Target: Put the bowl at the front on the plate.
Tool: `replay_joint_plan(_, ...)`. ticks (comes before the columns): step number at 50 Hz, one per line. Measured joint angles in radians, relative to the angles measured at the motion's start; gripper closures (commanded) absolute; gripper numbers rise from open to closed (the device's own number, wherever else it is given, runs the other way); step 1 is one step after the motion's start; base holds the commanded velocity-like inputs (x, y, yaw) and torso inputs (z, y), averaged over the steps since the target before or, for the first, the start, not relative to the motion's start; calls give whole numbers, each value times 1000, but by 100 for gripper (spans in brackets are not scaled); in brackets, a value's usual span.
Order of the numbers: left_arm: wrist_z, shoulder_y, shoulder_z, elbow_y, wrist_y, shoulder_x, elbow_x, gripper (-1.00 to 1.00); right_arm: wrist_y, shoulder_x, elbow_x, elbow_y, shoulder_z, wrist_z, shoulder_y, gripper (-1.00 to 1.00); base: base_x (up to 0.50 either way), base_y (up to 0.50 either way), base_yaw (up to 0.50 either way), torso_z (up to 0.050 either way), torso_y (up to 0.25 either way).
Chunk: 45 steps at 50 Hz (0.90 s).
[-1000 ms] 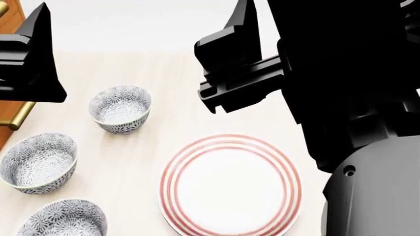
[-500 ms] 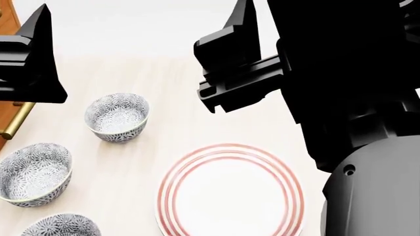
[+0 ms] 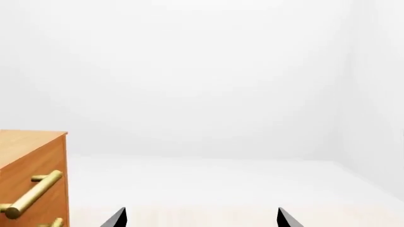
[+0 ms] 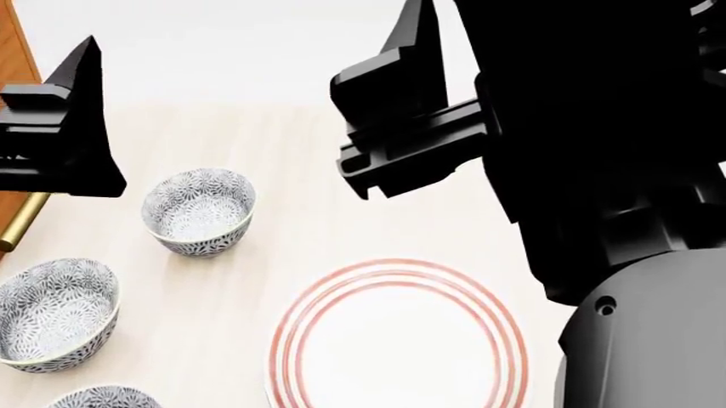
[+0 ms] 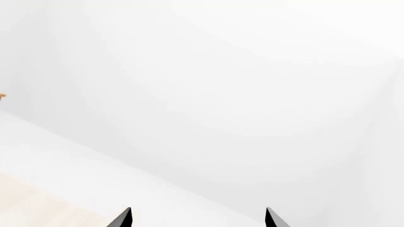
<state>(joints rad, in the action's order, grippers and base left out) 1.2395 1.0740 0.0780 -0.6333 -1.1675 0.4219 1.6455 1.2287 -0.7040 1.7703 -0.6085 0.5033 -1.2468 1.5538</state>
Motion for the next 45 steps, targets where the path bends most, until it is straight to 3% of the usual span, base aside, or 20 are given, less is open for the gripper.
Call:
replay_joint_plan(26,43,-110,38,72,14,22,61,-100,-12,-12,-19,-18,1,31,-1,-100,0,0,0,0,0)
replay_joint_plan(45,-12,-215,68,77,17,29,-11,-100,-19,-17,-38,-27,5,52,-6,-100,0,0,0,0,0)
